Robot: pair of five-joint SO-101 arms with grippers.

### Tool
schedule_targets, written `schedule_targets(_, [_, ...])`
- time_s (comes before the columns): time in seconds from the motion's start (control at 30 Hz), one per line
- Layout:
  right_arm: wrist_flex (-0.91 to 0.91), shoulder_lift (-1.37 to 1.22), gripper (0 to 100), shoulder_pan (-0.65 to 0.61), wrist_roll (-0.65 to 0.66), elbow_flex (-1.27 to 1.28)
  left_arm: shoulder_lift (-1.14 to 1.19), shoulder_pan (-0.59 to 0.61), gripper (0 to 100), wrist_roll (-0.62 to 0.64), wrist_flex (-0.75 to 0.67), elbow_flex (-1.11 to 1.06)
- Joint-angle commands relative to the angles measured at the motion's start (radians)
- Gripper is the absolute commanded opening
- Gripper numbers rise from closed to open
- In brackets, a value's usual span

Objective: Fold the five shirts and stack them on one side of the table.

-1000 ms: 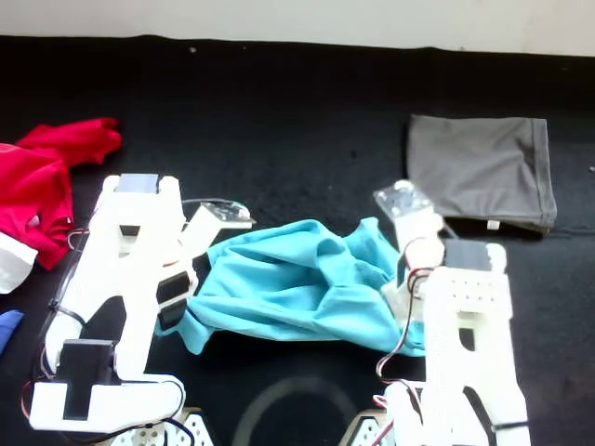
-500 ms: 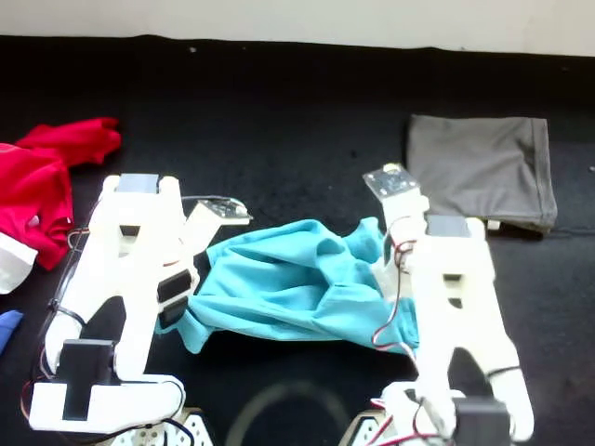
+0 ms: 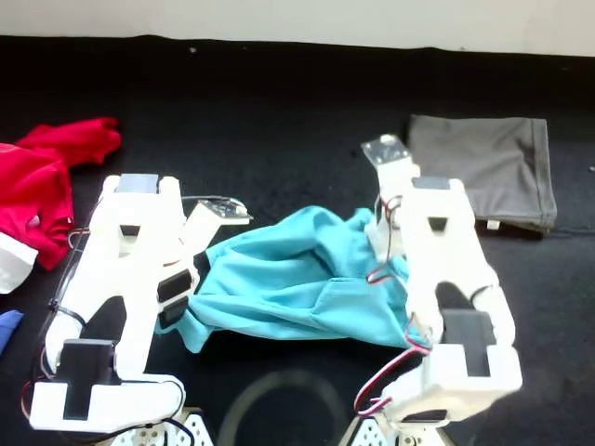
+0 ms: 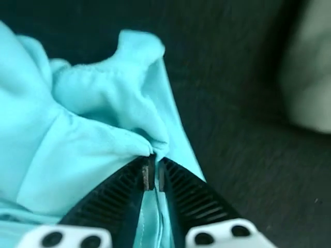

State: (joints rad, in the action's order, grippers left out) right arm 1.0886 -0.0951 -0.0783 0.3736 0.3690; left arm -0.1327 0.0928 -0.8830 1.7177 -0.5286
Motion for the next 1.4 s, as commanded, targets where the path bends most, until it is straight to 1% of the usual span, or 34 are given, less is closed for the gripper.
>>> schedule_targets(0.0, [-0.01, -0.041, 0.7, -0.012, -0.015, -0.194, -0.015, 0.041, 2, 0.011, -0.023, 0.015])
schedule_targets(0.07, [-0.01, -0.061, 0.7, -0.012, -0.052, -0.308, -0.016, 0.088, 2, 0.011, -0.049, 0.054])
schedule_targets(0.17, [-0.01, -0.097, 0.7, -0.012, -0.112, -0.472, -0.007, 0.145, 2, 0.011, -0.044, 0.16])
schedule_targets(0.23, [-0.012, -0.139, 0.8, -0.013, -0.13, -0.559, -0.007, 0.165, 2, 0.012, -0.043, 0.22])
schedule_targets(0.33, [-0.002, -0.214, 1.3, -0.01, -0.137, -0.651, -0.008, 0.18, 2, 0.012, -0.043, 0.255])
schedule_targets(0.4, [0.071, -0.248, 6.2, -0.005, -0.138, -0.702, -0.007, 0.18, 2, 0.012, -0.043, 0.249])
schedule_targets(0.5, [0.231, -0.252, 17.8, -0.005, -0.135, -0.762, -0.007, 0.182, 2, 0.006, -0.051, 0.209])
schedule_targets(0.53, [0.269, -0.251, 19.4, -0.005, -0.133, -0.777, -0.007, 0.191, 2, 0.006, -0.054, 0.203])
schedule_targets(0.7, [0.456, -0.249, 17.6, -0.008, -0.133, -0.895, -0.007, 0.262, 2, 0.011, -0.12, 0.194])
schedule_targets(0.83, [0.622, -0.248, 16.0, -0.022, -0.13, -0.997, -0.007, 0.271, 2, 0.011, -0.12, 0.194])
schedule_targets(0.9, [0.677, -0.246, 15.9, -0.031, -0.117, -1.02, -0.007, 0.268, 2, 0.012, -0.118, 0.191])
schedule_targets(1.03, [0.674, -0.179, 15.9, -0.053, -0.115, -0.935, -0.005, 0.271, 2, 0.028, -0.118, 0.191])
schedule_targets(1.17, [0.665, -0.027, 15.9, -0.143, -0.112, -0.68, -0.005, 0.269, 2, 0.193, -0.12, 0.191])
schedule_targets(1.2, [0.644, 0.016, 15.9, -0.171, -0.112, -0.599, -0.005, 0.268, 2, 0.216, -0.12, 0.191])
schedule_targets(1.27, [0.579, 0.102, 15.9, -0.223, -0.112, -0.429, -0.005, 0.266, 1, 0.221, -0.12, 0.191])
schedule_targets(1.37, [0.44, 0.208, 15.9, -0.314, -0.112, -0.17, -0.005, 0.266, 1, 0.222, -0.12, 0.193])
